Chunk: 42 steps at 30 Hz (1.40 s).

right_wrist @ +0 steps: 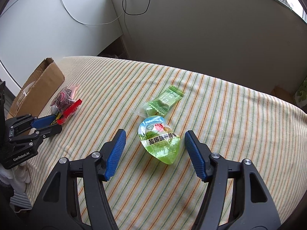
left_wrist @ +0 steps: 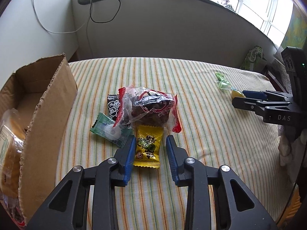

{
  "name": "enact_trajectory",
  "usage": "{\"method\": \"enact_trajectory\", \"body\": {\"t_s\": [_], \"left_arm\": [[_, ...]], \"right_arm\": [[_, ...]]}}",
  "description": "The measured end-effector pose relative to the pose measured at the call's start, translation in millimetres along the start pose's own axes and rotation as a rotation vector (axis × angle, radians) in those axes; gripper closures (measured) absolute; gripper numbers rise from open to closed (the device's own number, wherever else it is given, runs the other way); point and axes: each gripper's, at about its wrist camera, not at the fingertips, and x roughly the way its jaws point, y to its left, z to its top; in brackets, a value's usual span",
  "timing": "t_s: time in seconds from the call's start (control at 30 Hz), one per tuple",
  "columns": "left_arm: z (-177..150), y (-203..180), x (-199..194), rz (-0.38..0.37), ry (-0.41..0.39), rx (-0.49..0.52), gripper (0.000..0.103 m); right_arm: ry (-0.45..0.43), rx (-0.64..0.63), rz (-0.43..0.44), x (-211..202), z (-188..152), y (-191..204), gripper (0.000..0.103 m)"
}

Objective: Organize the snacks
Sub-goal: 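Grasp the green jelly pouch with the right tool while the left tool grasps the yellow candy, then carry the jelly pouch and yellow candy into the box and release both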

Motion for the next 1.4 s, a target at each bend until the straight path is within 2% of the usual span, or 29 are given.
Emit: {"method": "enact_trajectory", "body": {"t_s": [0.03,0.2,0.57,0.87,1.17,1.4], "left_arm": [[0.0,-0.3,0.6,0.002,-0.001,0.004,0.079],[-0.9,0.8,0.3,-0.002,-0.004,-0.001,0.080],[-18.2,4.7,-17.1,-0.034,-0.010,-0.028,0.081],[-20.0,5.9,-51.7,-0.050,-0.079,-0.038,0.081],[-30.3,29.8,-96.2,-0.031,-0.151,-0.074,0.081],[-42.2,63.3,-120.9,0.006,-0.184,-0.125,0.081]], "right_arm": [[0.002,-0.010,-0.019,0.6,1.0,0.4,0.047],[0.004,-0.059,-0.070,3.5,3.0,5.7,0.064],[-0.019,-0.046,-0.044,-14.3,-11.4,12.4,0.066],[-0.079,-0.062,-0.018,-54.7,-11.2,35.9,0.066],[-0.134,-0.133,0.040,-81.5,4.1,98.0,0.066],[-0.145,-0.187,0.103,-71.6,22.1,156.6,0.066]]}}
